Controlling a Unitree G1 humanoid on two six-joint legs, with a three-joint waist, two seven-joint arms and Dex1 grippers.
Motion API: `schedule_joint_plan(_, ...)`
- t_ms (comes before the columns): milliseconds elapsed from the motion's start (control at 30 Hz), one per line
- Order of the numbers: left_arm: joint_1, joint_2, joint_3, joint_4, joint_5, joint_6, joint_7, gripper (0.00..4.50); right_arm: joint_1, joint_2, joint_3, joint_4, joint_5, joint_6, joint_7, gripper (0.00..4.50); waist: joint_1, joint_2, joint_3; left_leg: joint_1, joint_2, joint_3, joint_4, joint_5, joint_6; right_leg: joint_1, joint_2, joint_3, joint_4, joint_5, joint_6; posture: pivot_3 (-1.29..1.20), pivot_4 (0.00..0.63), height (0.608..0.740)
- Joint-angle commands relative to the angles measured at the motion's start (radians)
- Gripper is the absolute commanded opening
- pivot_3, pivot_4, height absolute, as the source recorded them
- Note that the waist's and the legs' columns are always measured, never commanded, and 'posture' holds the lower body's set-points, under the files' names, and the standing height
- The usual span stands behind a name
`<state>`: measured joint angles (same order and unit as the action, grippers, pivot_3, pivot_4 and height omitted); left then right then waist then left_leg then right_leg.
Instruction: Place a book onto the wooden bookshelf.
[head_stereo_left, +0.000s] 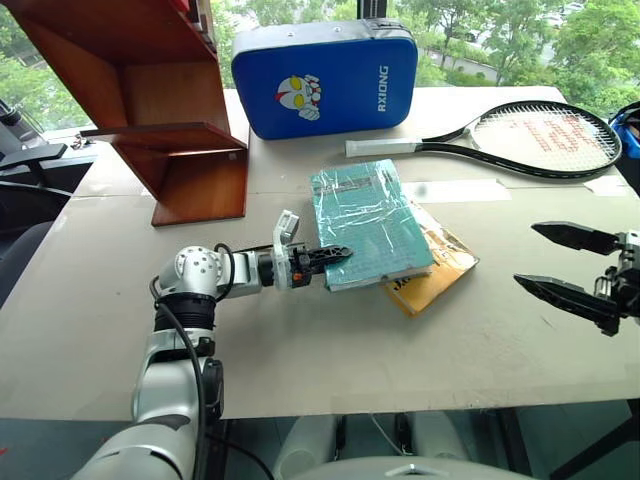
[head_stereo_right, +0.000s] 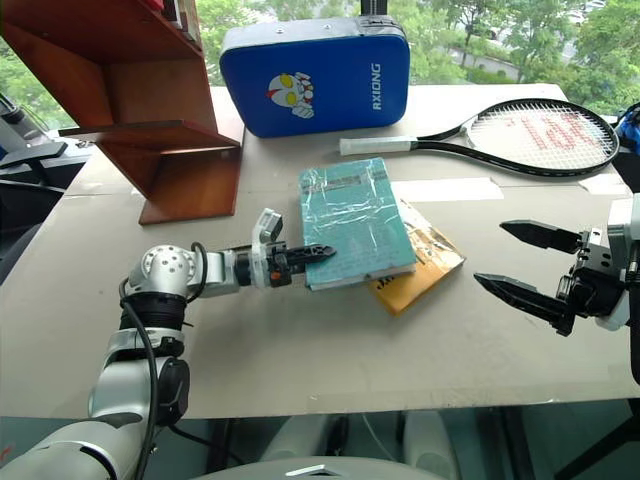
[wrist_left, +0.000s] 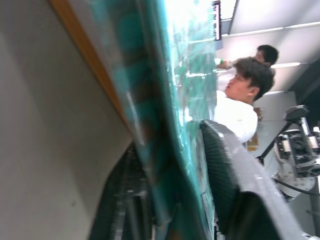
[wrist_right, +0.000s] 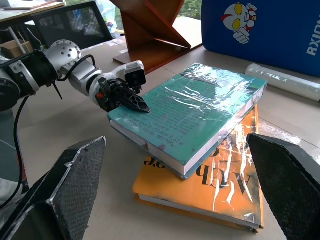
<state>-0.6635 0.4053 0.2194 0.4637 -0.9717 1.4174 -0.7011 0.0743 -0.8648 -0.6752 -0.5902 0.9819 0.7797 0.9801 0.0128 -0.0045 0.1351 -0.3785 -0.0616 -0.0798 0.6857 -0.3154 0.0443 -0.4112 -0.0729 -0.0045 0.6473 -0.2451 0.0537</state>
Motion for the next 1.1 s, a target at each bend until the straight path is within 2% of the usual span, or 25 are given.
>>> schedule_joint_plan(33,0.001,0.017,0.081,-0.206,-0.067,-0.034,-0.024,0.06,-0.011,-0.018,-0.024,-0.013,0.024,-0.024,-0.016,4.5,0.0,-0.001,0.0,0.0,0.0,0.0,0.0,0.0,0.0,0.0,0.0,0.0,0.0,0.0,0.0,0.0,0.15,0.74)
schedule_joint_plan(167,-0.004,0.086,0.036,-0.555,-0.023,-0.216,-0.118,0.06,-0.07,-0.018,0.001,0.03,0.037,-0.035,-0.04,4.5,-0.001,-0.002,0.002,-0.001,0.0,0.0,0.0,0.0,0.0,-0.001,0.0,0.0,0.0,0.0,0.0,0.0,0.15,0.74)
schedule_joint_plan(233,-0.029,0.134,-0.02,-0.655,0.073,-0.35,-0.146,0.06,-0.101,-0.017,0.023,0.057,0.032,-0.043,-0.04,4.5,0.0,-0.002,0.002,-0.001,0.0,0.0,0.0,0.0,0.0,-0.001,-0.001,0.0,-0.001,0.0,0.0,0.0,0.15,0.74)
schedule_joint_plan(267,-0.05,0.186,-0.084,-0.682,0.19,-0.472,-0.162,0.06,-0.12,-0.016,0.04,0.072,0.027,-0.049,-0.039,4.5,0.003,-0.002,0.001,0.0,0.0,0.0,0.0,0.0,0.0,0.0,-0.001,0.0,-0.001,0.0,0.0,0.0,0.15,0.74)
schedule_joint_plan(367,-0.142,0.368,-0.285,-0.668,0.599,-0.951,-0.262,0.06,-0.181,-0.015,0.093,0.114,0.02,-0.063,-0.027,4.5,0.002,-0.002,0.001,0.0,0.0,0.0,-0.001,0.0,0.0,0.001,0.0,0.0,-0.002,0.0,0.0,0.0,0.15,0.74)
schedule_joint_plan(433,-0.285,0.419,-0.306,-0.571,0.766,-1.151,-0.197,0.06,-0.246,-0.012,0.134,0.154,0.019,-0.075,-0.022,4.5,0.002,-0.002,0.002,0.001,-0.001,0.001,-0.002,0.0,0.0,0.001,0.0,0.0,-0.002,0.0,0.0,0.0,0.15,0.74)
schedule_joint_plan(533,-0.407,0.485,-0.334,-0.471,0.941,-1.323,-0.152,0.06,-0.32,-0.008,0.171,0.207,0.007,-0.096,-0.009,4.5,0.001,-0.004,0.004,-0.002,-0.001,0.0,-0.001,0.0,0.0,-0.001,0.0,0.0,-0.003,0.0,0.0,0.0,0.15,0.74)
schedule_joint_plan(667,-0.484,0.663,-0.365,-0.359,1.206,-1.513,-0.107,0.06,-0.455,0.001,0.212,0.287,0.024,-0.099,-0.018,4.5,-0.017,-0.003,0.005,-0.001,-0.002,-0.001,-0.003,0.0,0.0,-0.002,0.001,0.001,-0.005,0.0,0.001,0.0,0.15,0.74)
schedule_joint_plan(767,-0.462,0.742,-0.364,-0.29,1.302,-1.577,-0.082,0.06,-0.517,0.016,0.229,0.32,0.036,-0.09,-0.029,4.5,-0.025,-0.002,0.005,-0.002,-0.004,-0.003,-0.004,0.0,0.0,-0.005,0.001,0.001,-0.004,0.0,0.001,0.0,0.15,0.74)
schedule_joint_plan(867,-0.391,0.825,-0.344,-0.233,1.37,-1.584,-0.077,0.06,-0.57,0.043,0.242,0.348,0.054,-0.079,-0.052,4.5,-0.027,-0.002,0.005,-0.003,-0.004,-0.004,-0.003,0.0,0.0,-0.005,0.001,0.0,-0.003,0.0,0.001,0.0,0.15,0.74)
schedule_joint_plan(1100,-0.29,0.897,-0.306,-0.197,1.406,-1.574,-0.08,0.06,-0.647,0.07,0.249,0.376,0.096,-0.048,-0.092,4.5,-0.031,-0.004,0.007,-0.003,-0.005,-0.006,-0.002,0.0,0.0,-0.006,0.002,0.001,0.0,0.001,0.002,0.0,0.15,0.74)
